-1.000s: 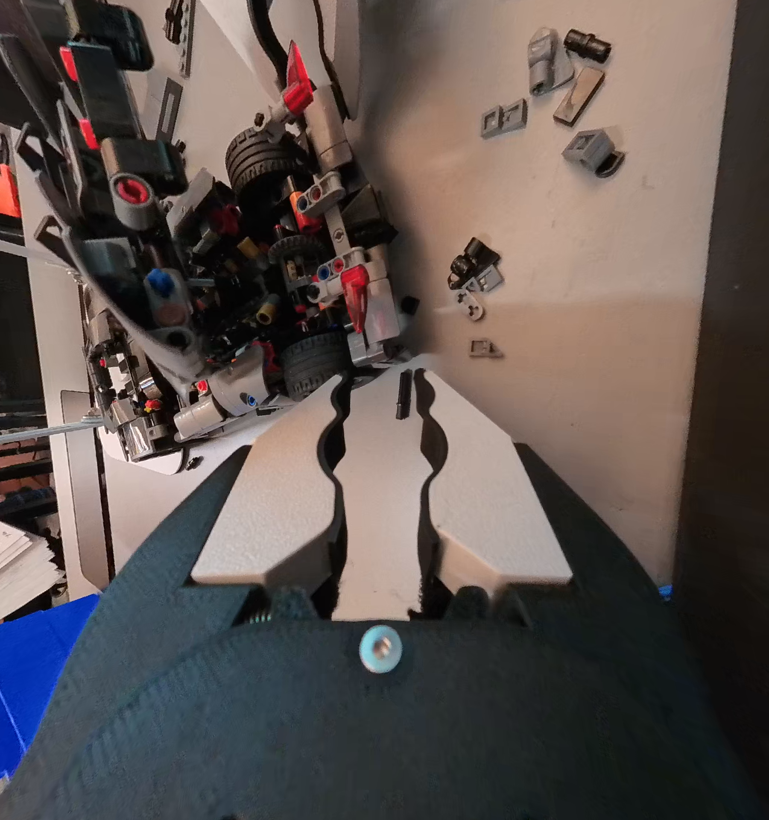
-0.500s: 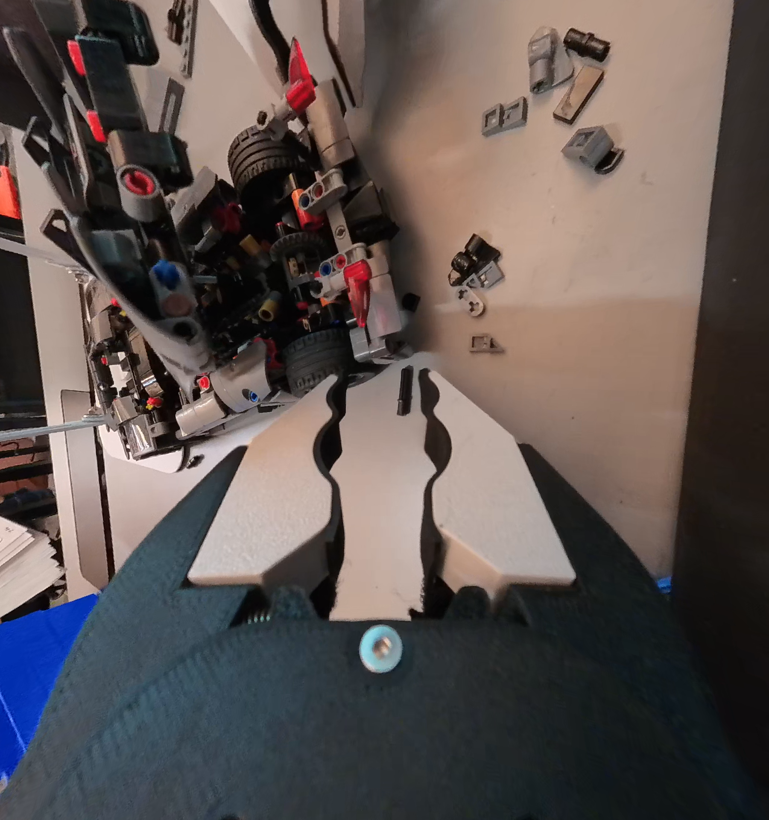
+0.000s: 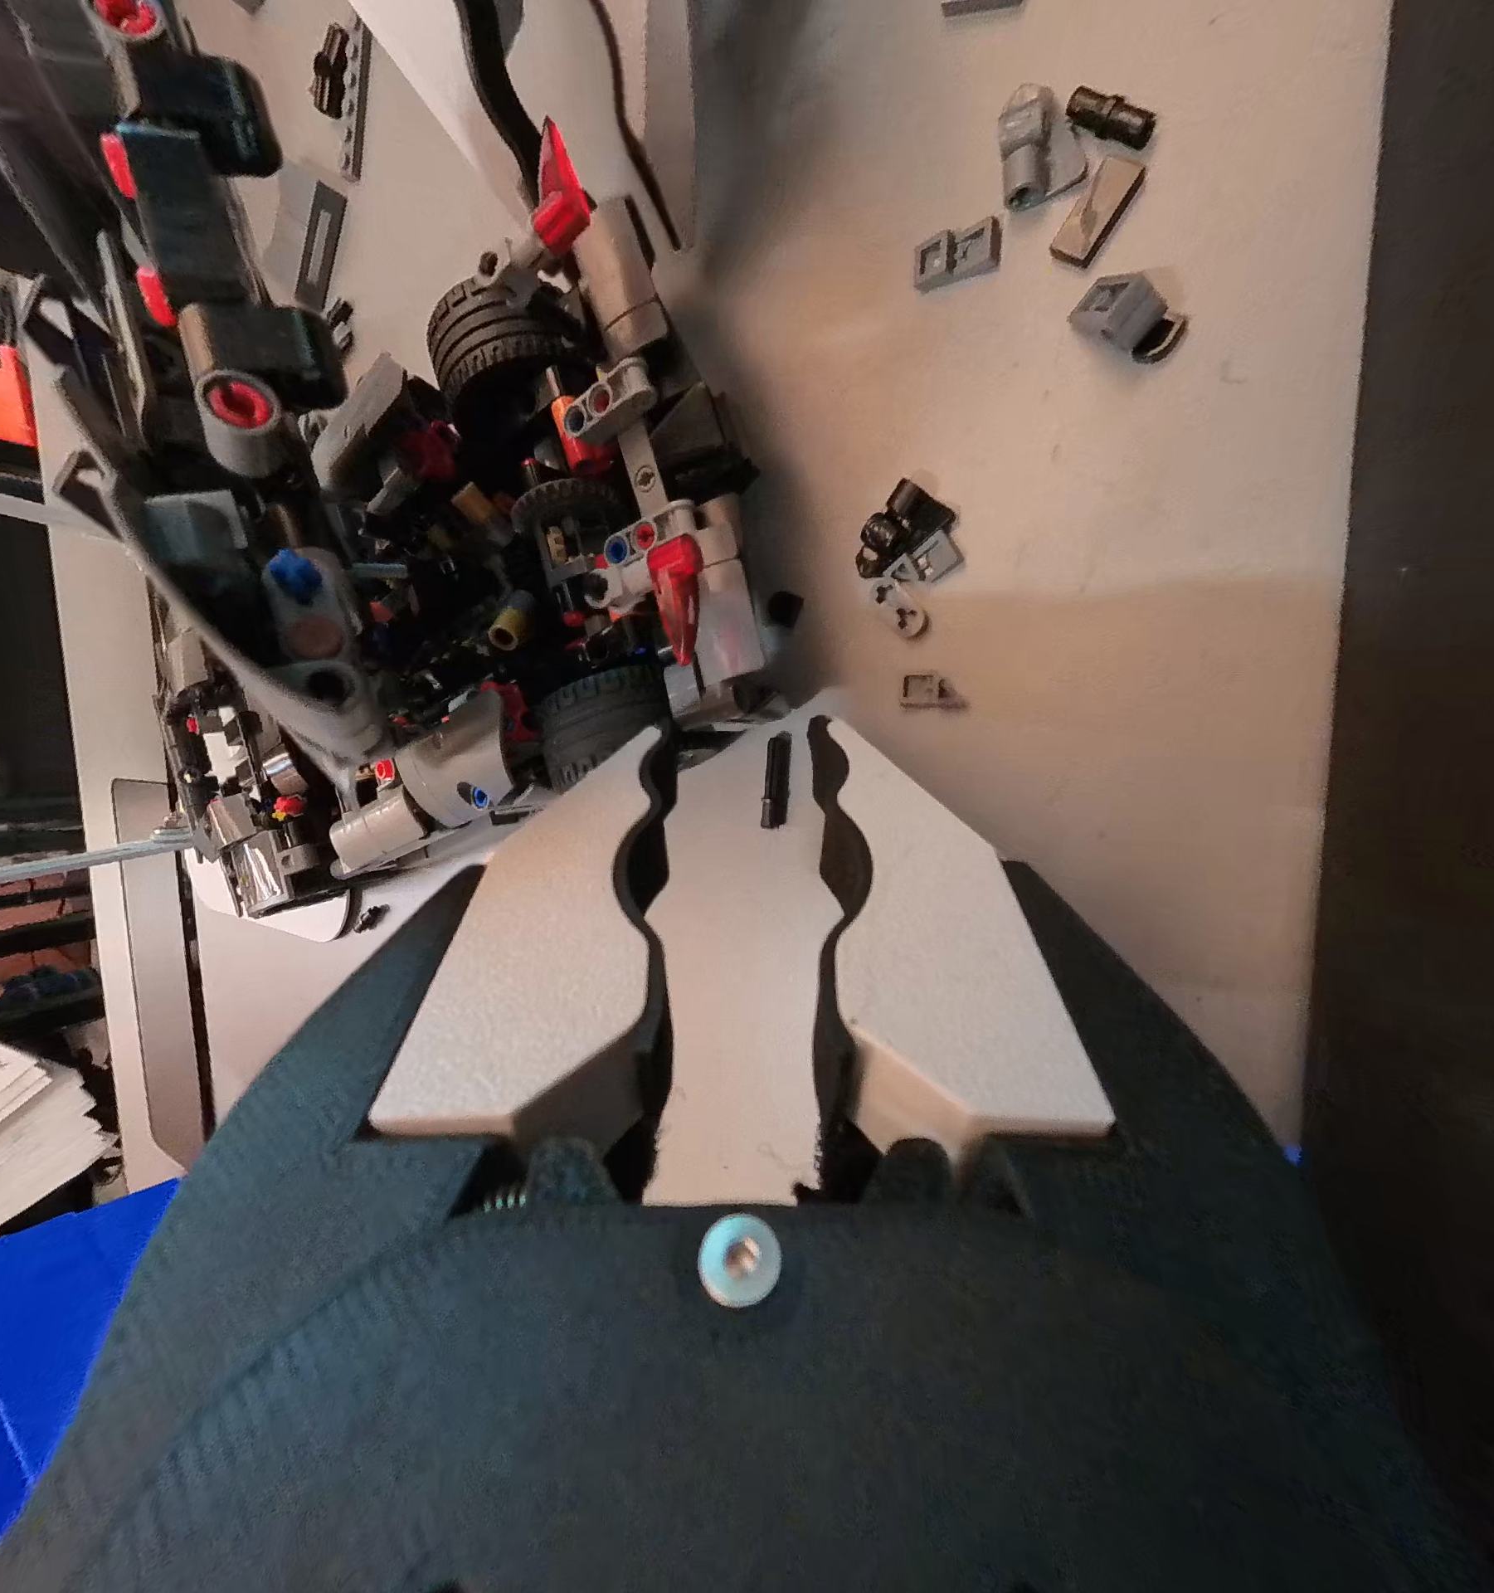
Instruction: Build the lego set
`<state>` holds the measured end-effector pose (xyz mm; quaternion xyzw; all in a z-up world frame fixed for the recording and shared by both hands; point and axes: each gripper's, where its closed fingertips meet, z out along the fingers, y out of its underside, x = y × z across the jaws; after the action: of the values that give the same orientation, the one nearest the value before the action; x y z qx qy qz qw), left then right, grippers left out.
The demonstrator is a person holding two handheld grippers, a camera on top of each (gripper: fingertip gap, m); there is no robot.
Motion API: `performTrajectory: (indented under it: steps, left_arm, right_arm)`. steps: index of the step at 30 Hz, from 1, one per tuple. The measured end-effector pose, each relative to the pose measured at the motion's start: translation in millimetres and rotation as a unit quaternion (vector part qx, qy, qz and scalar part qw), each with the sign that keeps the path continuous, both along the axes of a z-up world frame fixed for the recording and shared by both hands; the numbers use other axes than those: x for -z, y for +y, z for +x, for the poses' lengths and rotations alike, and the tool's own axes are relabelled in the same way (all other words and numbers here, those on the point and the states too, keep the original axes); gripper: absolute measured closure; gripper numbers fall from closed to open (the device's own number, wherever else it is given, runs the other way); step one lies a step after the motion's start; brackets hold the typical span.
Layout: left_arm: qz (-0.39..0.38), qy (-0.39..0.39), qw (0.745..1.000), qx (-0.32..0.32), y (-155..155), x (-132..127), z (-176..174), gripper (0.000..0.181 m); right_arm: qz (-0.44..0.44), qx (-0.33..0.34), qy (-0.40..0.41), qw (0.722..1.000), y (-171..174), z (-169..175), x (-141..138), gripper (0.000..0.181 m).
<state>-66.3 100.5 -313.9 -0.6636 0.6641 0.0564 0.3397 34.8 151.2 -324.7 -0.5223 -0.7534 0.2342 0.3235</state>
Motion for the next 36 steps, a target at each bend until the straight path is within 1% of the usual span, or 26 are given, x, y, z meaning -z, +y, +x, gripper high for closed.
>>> performTrajectory:
  steps: [2, 6, 8, 10, 16, 21, 23, 26, 29, 33, 36]
  left_arm:
    - [-0.011, -0.007, 1.000, -0.008, 1, -1, -3, 0.155]
    - [-0.029, 0.003, 0.999, -0.031, 3, 5, -13, 0.150]
    - [-0.032, 0.000, 0.999, -0.030, 3, 7, -11, 0.150]
    - [-0.041, -0.003, 0.999, -0.026, 1, 10, -8, 0.150]
    - [-0.045, -0.003, 0.999, -0.030, 3, 16, -6, 0.157]
    - [-0.063, -0.023, 0.997, -0.031, 0, 13, -5, 0.152]
    - [-0.074, -0.028, 0.996, -0.037, -1, 12, -5, 0.147]
    - [-0.074, -0.027, 0.996, -0.032, -3, 12, -4, 0.148]
    - [-0.076, -0.022, 0.996, -0.032, -3, 15, -5, 0.148]
    - [-0.083, -0.035, 0.995, -0.035, -2, 15, -4, 0.150]
    - [-0.091, -0.053, 0.994, -0.038, -1, 15, -3, 0.152]
  right_arm:
    - [-0.002, 0.004, -0.004, 1.000, 0, 0, 2, 0.158]
    - [-0.003, 0.008, -0.002, 1.000, 1, -1, 2, 0.161]
    - [-0.004, 0.011, -0.002, 1.000, 2, -1, 2, 0.162]
    - [-0.009, 0.011, -0.007, 1.000, 1, -1, 4, 0.158]
    - [-0.013, 0.012, -0.010, 1.000, 1, -2, 7, 0.160]
    - [-0.023, 0.007, -0.011, 1.000, -1, -2, 7, 0.157]
    - [-0.028, 0.008, -0.012, 0.999, -1, -2, 7, 0.158]
    - [-0.027, 0.004, -0.015, 1.000, -2, 0, 7, 0.157]
    - [-0.047, -0.002, -0.020, 0.999, -5, 2, 8, 0.157]
    - [-0.045, 0.002, -0.020, 0.999, -3, 2, 7, 0.158]
    - [-0.037, 0.003, -0.021, 0.999, -2, 2, 7, 0.162]
